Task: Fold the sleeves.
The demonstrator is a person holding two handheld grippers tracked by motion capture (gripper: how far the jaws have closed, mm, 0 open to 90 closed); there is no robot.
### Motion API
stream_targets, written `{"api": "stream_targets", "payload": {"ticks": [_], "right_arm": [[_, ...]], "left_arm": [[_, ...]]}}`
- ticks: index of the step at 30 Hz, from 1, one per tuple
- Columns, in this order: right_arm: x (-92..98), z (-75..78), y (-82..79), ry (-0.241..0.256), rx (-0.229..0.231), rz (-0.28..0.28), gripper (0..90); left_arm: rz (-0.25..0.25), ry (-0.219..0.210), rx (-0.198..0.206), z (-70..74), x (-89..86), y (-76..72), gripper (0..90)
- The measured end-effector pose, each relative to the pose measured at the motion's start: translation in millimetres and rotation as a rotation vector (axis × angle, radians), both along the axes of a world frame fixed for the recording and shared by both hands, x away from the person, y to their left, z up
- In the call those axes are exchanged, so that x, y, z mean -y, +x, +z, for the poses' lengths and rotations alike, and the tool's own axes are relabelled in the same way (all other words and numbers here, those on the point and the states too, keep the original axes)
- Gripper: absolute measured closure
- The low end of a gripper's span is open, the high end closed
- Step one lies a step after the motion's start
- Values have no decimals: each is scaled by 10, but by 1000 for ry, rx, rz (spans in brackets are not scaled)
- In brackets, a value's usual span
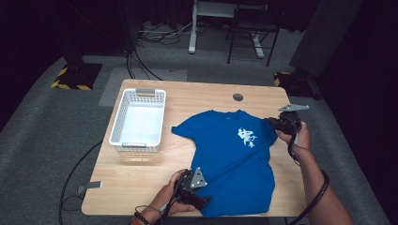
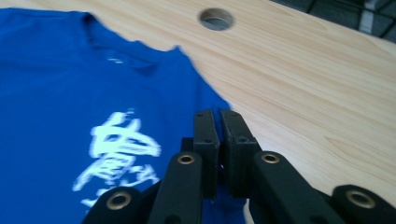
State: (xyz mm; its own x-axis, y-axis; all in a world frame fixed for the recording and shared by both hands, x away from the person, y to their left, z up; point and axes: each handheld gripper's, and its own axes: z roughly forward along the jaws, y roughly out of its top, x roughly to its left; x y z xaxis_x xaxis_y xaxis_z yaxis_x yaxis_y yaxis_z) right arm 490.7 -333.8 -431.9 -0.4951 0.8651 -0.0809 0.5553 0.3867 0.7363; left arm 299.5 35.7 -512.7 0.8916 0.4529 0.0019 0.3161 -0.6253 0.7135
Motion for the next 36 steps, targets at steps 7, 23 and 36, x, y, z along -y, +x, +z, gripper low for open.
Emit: {"api": "stream_targets", "payload": {"ticks": [7, 23, 36], "right_arm": [[-434, 43, -203, -31, 6, 128, 856], [-786, -308, -454, -48, -85, 274, 618], [-545, -621, -333, -21, -131, 207, 537]], "left_arm": [[-1, 2, -2, 2, 0, 0, 178], [1, 1, -1, 1, 0, -1, 178], [6, 10, -6, 7, 144, 50, 157]]}}
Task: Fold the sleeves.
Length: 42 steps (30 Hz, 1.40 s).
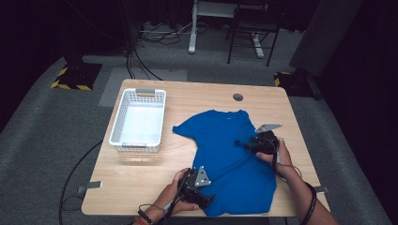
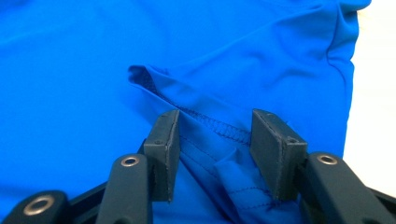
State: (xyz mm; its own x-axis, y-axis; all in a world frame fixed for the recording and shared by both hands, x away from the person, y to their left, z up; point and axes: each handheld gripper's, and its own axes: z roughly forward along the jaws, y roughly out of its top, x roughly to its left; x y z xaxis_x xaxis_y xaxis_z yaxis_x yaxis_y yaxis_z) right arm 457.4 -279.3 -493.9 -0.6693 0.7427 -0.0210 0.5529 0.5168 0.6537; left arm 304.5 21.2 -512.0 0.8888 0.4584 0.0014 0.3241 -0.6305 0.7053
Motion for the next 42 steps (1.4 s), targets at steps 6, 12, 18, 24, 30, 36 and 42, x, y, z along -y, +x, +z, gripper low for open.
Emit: {"api": "stream_targets", "payload": {"ticks": [6, 12, 18, 24, 30, 36, 42], "right_arm": [[212, 2, 79, -1, -1, -33, 529], [390, -1, 148, 2, 1, -64, 487], [263, 56, 98, -58, 35, -43, 350], [30, 210, 46, -2, 52, 38, 250], [-266, 384, 81, 0, 94, 88, 241], [-609, 543, 176, 13, 130, 132, 257], [-873, 586, 251, 28, 123, 165, 272]], "left_arm": [[-15, 3, -1, 3, 141, 98, 153], [-14, -2, 2, -1, 202, 122, 154], [-8, -7, 1, -4, 205, 118, 154], [-8, -7, 0, -3, 204, 119, 154], [-8, -7, 0, -4, 204, 118, 154], [-10, -4, 2, -2, 196, 115, 155], [-8, -4, 2, -2, 190, 109, 156]]}}
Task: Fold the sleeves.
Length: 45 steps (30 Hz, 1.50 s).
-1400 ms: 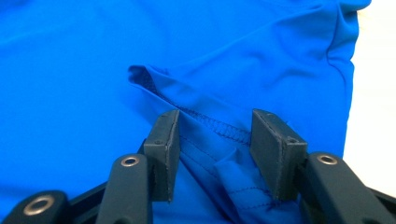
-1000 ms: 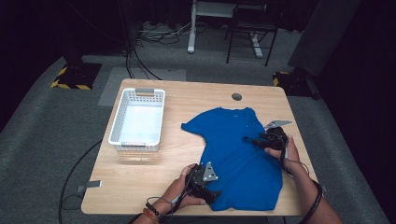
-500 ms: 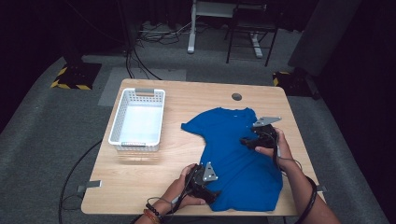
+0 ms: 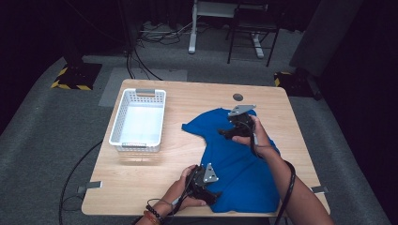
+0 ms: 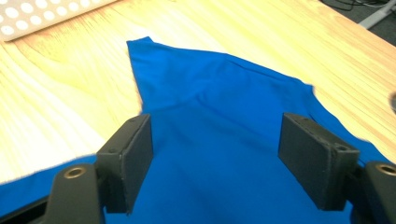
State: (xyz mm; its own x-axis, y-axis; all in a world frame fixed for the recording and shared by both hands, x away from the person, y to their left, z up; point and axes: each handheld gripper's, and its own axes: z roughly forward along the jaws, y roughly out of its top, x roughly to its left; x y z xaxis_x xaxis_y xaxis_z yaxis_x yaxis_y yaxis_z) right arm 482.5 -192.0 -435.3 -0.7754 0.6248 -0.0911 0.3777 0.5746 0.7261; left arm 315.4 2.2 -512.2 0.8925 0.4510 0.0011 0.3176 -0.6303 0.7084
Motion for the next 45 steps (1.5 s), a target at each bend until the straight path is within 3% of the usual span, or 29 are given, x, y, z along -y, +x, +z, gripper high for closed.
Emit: {"api": "stream_targets", "payload": {"ticks": [6, 7, 8, 21, 29, 36, 45], "right_arm": [[-14, -2, 6, -1, 3, 3, 290], [-413, -77, 122, -12, -26, 41, 291], [-523, -113, 146, -11, -40, 48, 293], [-1002, -199, 215, -55, -64, 102, 303], [-1232, -266, 260, -79, -62, 114, 318], [-1361, -383, 314, -88, -87, 95, 360], [-1478, -463, 340, -83, -84, 89, 460]], "left_arm": [[-1, 1, -1, 0, -7, -5, 158], [-1, 3, -2, 0, -9, -7, 158], [-2, 0, 3, -2, -11, -8, 160], [-8, 6, 1, 2, -28, -20, 163], [-3, 0, -1, -1, -24, -23, 164], [-4, 1, -1, 0, -25, -22, 163], [-4, -1, -1, -1, -24, -22, 164]]}}
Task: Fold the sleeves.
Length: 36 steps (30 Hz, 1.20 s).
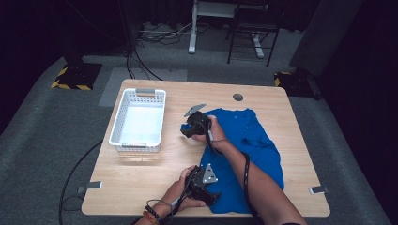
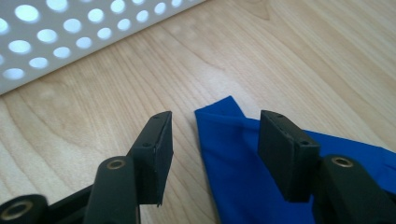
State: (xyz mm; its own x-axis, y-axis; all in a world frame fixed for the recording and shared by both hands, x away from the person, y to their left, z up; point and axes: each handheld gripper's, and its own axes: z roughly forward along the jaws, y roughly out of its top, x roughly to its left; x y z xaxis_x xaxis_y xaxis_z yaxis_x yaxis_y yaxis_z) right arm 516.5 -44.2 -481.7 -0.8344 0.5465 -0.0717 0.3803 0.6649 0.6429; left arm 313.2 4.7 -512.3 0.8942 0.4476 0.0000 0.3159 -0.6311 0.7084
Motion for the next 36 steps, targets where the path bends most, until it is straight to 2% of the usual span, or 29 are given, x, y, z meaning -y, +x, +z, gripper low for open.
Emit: {"api": "stream_targets", "payload": {"ticks": [6, 13, 16, 19, 21, 25, 26, 32, 36], "right_arm": [[-110, -37, 4, -47, 9, 4, 471], [-151, -74, 50, -58, -9, -7, 500], [-143, -72, 79, -57, -10, -12, 585], [-115, -73, 107, -50, -9, -35, 749], [-102, -73, 110, -52, -2, -52, 822], [-74, -59, 110, -52, -7, -56, 860], [-56, -44, 107, -54, -2, -55, 861], [181, 223, 72, 25, 18, -45, 864], [415, 378, 28, 40, 39, -38, 866]], "left_arm": [[0, 0, 0, 0, 0, -1, 163], [1, 0, 0, 0, 0, -1, 163], [1, 0, 0, 0, 0, -1, 163], [0, 0, 0, 0, 0, 0, 163], [0, 0, 0, 0, 0, -1, 164], [0, 0, 0, 0, 0, 0, 163], [0, 0, 0, 0, 0, 0, 163], [0, 0, 0, 0, 0, 0, 163], [-8, 4, 2, 2, -2, 9, 163]]}}
